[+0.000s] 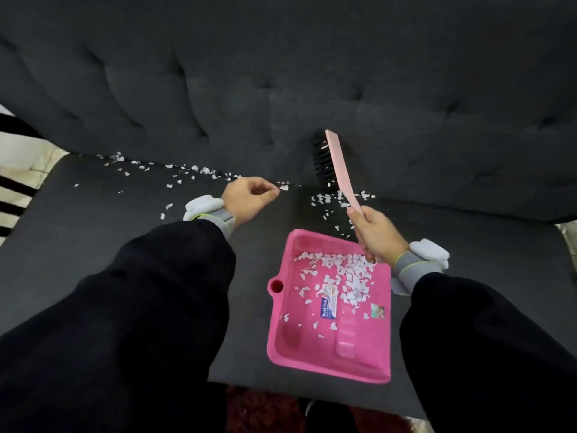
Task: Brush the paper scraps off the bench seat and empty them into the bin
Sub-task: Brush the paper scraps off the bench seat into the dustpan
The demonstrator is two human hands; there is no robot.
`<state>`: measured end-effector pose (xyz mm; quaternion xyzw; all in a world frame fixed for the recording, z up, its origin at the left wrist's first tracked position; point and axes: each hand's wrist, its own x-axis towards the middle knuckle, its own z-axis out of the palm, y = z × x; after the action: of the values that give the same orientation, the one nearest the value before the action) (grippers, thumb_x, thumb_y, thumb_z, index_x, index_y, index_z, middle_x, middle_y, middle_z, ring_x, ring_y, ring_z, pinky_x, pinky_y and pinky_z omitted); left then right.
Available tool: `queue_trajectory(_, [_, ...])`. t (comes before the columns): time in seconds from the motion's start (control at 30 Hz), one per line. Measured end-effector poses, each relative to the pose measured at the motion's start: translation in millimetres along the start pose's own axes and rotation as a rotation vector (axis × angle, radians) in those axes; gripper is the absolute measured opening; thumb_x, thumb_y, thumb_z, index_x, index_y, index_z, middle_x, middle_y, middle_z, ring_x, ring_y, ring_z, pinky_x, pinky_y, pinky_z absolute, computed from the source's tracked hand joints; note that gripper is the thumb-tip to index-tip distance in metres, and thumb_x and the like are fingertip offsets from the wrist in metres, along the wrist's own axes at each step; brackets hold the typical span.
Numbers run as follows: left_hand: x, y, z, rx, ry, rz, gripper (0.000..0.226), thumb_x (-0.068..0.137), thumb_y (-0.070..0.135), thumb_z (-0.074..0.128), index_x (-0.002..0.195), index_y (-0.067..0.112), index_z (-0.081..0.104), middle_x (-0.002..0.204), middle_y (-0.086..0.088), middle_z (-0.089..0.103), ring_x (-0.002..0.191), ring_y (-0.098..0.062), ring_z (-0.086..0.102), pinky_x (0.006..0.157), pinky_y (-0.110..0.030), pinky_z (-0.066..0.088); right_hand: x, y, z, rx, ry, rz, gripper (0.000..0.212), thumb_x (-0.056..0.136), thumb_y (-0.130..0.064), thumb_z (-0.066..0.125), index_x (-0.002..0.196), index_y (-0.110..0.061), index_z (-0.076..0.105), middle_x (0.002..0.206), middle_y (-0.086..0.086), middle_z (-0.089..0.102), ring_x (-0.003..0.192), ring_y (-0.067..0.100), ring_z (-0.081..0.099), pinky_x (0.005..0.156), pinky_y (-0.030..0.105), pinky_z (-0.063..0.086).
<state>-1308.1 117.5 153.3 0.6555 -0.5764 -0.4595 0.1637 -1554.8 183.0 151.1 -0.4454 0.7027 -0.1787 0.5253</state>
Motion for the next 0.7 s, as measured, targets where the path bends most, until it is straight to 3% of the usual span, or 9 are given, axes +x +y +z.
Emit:
queue_trajectory(0.2, [2,-55,-52,-0.007,0.002,-0.063,0.008,0.082,0.028,0.067,0.087,0.024,0.072,0.091,0.001,0.072,0.089,-0.008,0.063,0.088,-0.025,0.046,4,-27,61,-0.113,0.017,-0.042,0.035,0.097,-0.036,0.042,0.071,-0.014,0.04,0.049,0.001,0.038,0.025,0.01,0.038,0.033,0.021,0.028])
queue_trajectory(0.33, [2,-100,-100,-0.015,-0.027,-0.082,0.005,0.081,0.028,0.068,0.084,0.026,0.072,0.092,0.001,0.073,0.089,-0.009,0.063,0.088,-0.026,0.046,3,-54,127,-0.136,0.05,-0.02,0.034,0.097,-0.036,0.043,0.071,-0.015,0.039,0.043,-0.002,0.04,0.022,0.011,0.037,0.032,0.021,0.028])
queue_trajectory(0.53, [-11,-167,-200,0.005,-0.052,-0.062,0.008,0.084,0.024,0.064,0.086,0.024,0.072,0.086,0.001,0.071,0.086,-0.009,0.062,0.081,-0.019,0.045,-9,-111,247,-0.056,0.066,0.017,0.034,0.097,-0.035,0.043,0.071,-0.014,0.039,0.049,0.006,0.038,0.021,0.016,0.032,0.028,0.018,0.024])
queue_trajectory(0.7, [-23,-220,-266,0.078,-0.037,-0.081,0.011,0.085,0.024,0.063,0.089,0.023,0.073,0.083,0.005,0.07,0.085,-0.005,0.06,0.076,-0.014,0.04,-16,-136,335,-0.019,0.086,0.045,0.037,0.098,-0.036,0.037,0.082,-0.004,0.049,0.052,0.007,0.042,0.02,0.01,0.034,0.026,0.018,0.024])
